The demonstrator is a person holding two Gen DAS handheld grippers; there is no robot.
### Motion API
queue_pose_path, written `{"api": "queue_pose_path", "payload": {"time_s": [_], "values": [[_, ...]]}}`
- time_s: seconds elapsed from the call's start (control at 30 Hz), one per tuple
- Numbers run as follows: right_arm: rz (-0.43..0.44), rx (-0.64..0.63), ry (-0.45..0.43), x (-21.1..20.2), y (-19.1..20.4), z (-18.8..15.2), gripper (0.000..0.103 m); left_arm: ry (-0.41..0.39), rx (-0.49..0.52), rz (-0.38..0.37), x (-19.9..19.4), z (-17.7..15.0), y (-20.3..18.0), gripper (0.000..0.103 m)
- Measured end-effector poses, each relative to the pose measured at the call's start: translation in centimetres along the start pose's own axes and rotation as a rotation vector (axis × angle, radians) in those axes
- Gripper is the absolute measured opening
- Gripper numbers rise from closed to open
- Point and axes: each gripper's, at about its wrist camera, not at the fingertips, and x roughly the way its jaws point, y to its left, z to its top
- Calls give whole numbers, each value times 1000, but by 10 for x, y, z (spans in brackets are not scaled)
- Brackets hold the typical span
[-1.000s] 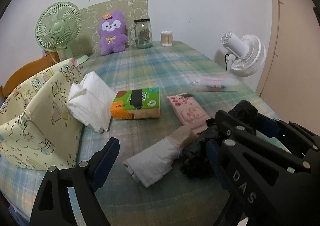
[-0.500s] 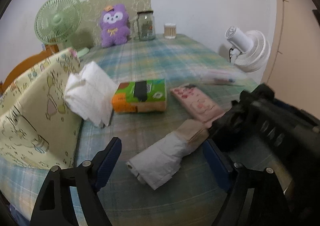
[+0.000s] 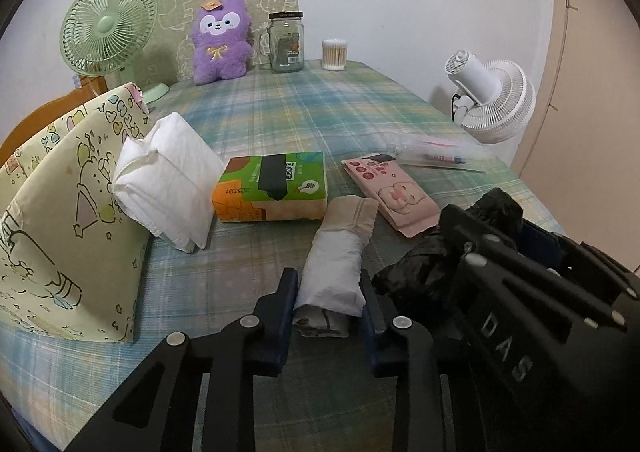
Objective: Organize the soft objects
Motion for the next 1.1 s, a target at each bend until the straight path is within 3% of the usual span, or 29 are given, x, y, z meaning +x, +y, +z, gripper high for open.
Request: {"api": "queue_pose_path", "payload": {"time_s": [0.37, 1.1], "values": [[26, -24, -44, -22, 10, 7, 42, -58, -10, 13, -23, 3, 1, 24], [57, -18, -156, -72, 18, 53, 43, -150, -13, 33, -71, 43, 5, 24]]}}
